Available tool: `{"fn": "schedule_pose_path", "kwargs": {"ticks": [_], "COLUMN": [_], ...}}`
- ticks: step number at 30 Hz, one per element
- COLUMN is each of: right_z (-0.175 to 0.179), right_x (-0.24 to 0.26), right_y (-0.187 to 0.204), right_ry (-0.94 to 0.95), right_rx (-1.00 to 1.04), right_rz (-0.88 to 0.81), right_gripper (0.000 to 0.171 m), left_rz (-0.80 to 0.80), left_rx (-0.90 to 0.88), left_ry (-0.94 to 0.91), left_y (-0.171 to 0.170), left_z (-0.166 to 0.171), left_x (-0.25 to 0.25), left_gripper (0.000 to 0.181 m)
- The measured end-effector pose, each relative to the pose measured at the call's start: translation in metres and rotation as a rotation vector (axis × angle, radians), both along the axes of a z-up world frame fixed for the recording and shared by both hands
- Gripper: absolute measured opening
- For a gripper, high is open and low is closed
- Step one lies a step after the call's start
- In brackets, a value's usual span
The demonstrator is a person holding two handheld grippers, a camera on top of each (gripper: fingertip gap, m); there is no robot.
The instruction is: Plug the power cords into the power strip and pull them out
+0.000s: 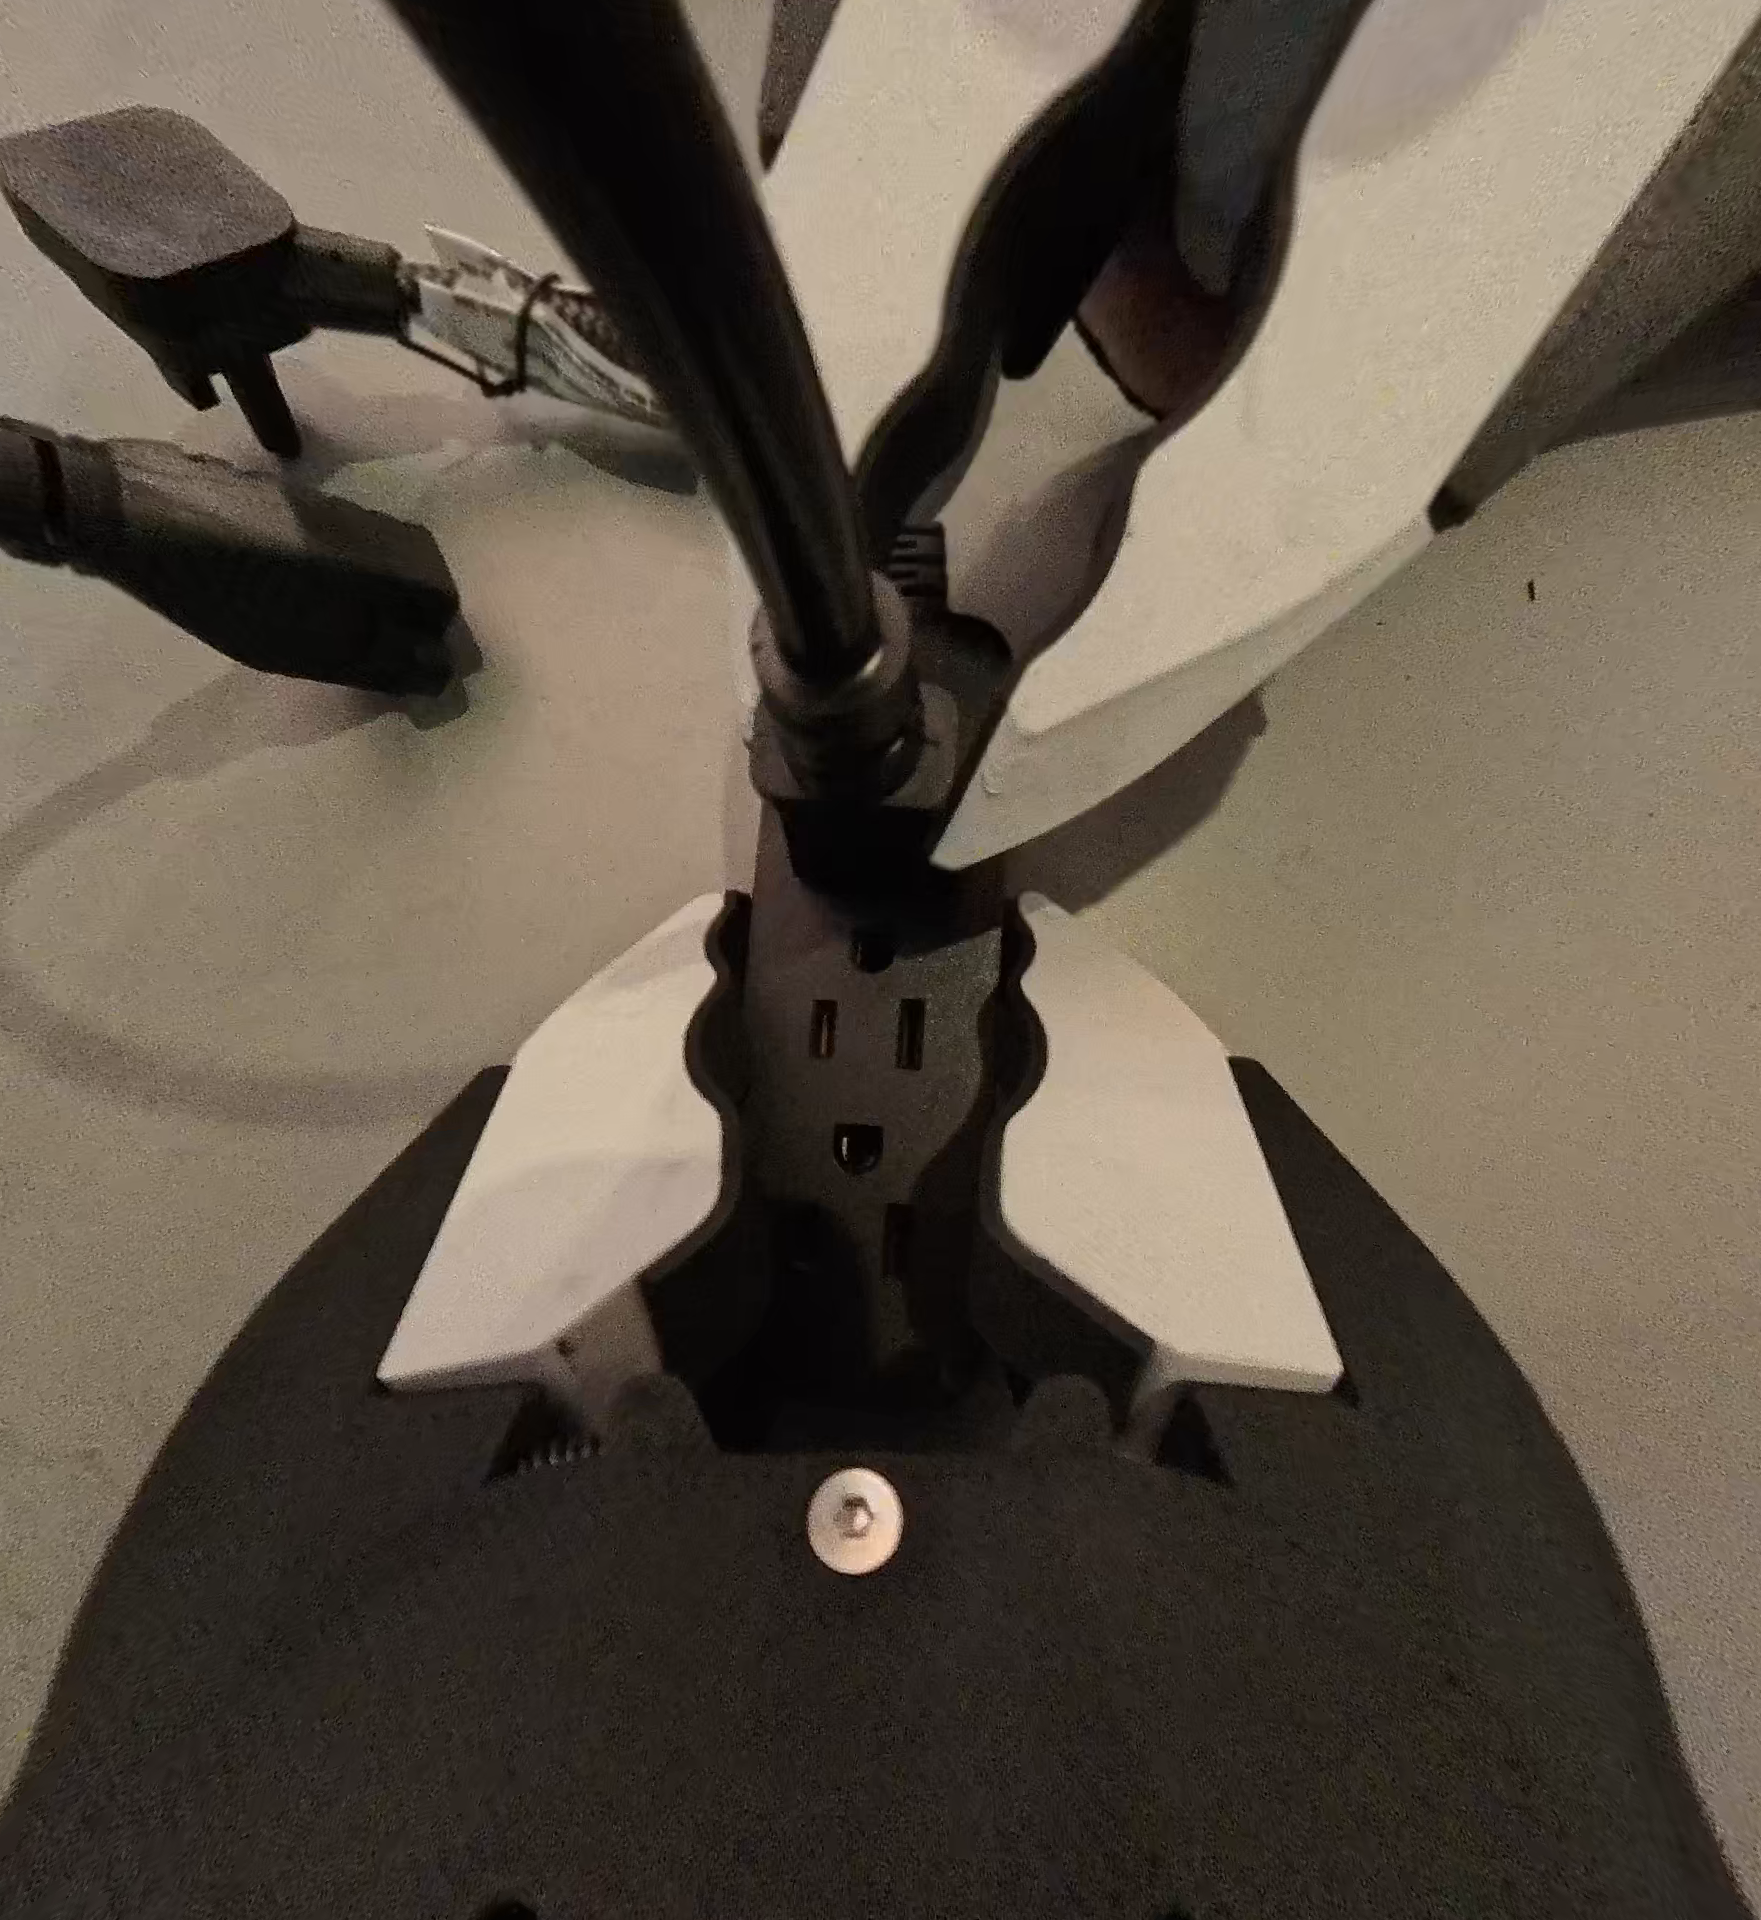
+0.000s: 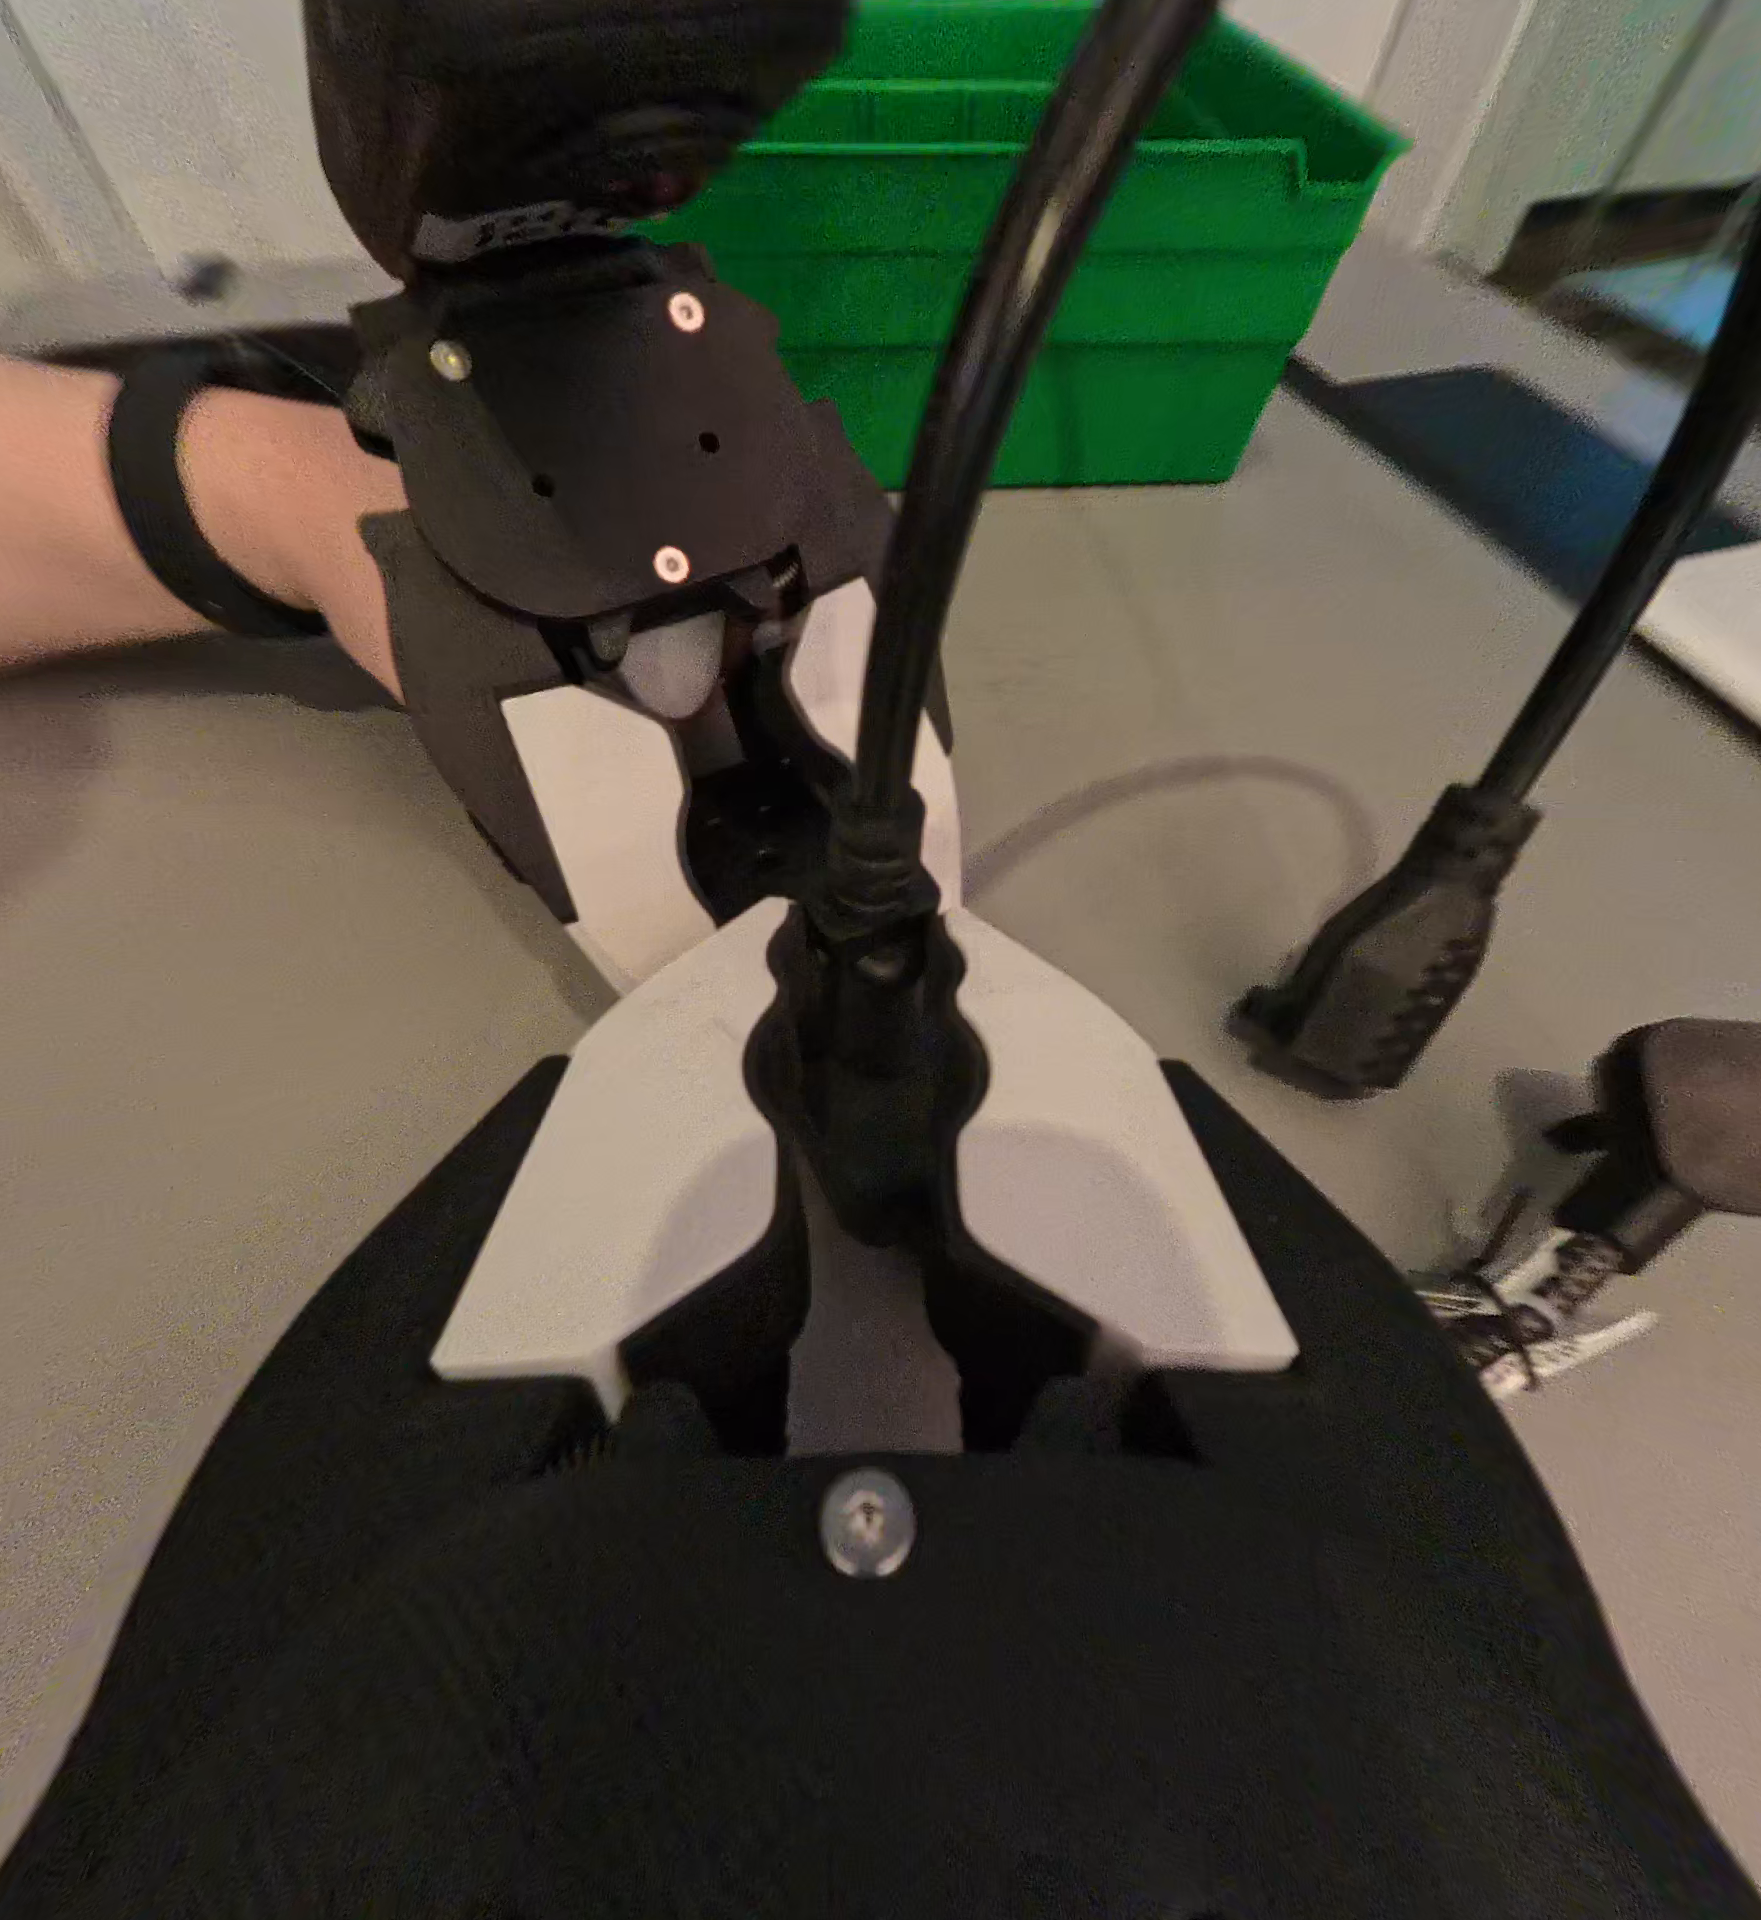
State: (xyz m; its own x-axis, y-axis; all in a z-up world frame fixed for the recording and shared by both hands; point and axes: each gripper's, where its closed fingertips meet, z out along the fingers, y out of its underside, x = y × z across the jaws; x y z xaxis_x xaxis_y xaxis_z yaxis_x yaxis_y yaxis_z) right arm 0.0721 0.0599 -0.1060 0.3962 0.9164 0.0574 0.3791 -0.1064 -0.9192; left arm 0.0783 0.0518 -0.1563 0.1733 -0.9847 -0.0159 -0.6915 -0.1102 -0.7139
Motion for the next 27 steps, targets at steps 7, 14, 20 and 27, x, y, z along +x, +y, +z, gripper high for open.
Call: {"fn": "schedule_pose_path", "kwargs": {"ticks": [7,14,20,27], "right_z": [-0.011,-0.016,-0.016,-0.016], "right_x": [-0.008,-0.006,-0.007,-0.006], "right_y": [0.011,0.017,0.018,0.018], "right_ry": [-0.137,-0.162,-0.155,-0.157], "right_rx": [0.173,0.125,0.120,0.109], "right_rz": [-0.110,-0.204,-0.203,-0.191], "right_gripper": [0.033,0.027,0.026,0.026], "left_rz": [-0.010,0.054,0.066,0.068], "left_rx": [0.008,0.003,0.003,0.005], "left_ry": [-0.005,0.001,0.001,-0.004], "left_y": [-0.003,0.001,0.002,0.002], "left_z": [0.000,0.000,0.000,0.000], "left_x": [0.007,0.008,0.009,0.010], "left_gripper": [0.044,0.044,0.043,0.044]}}
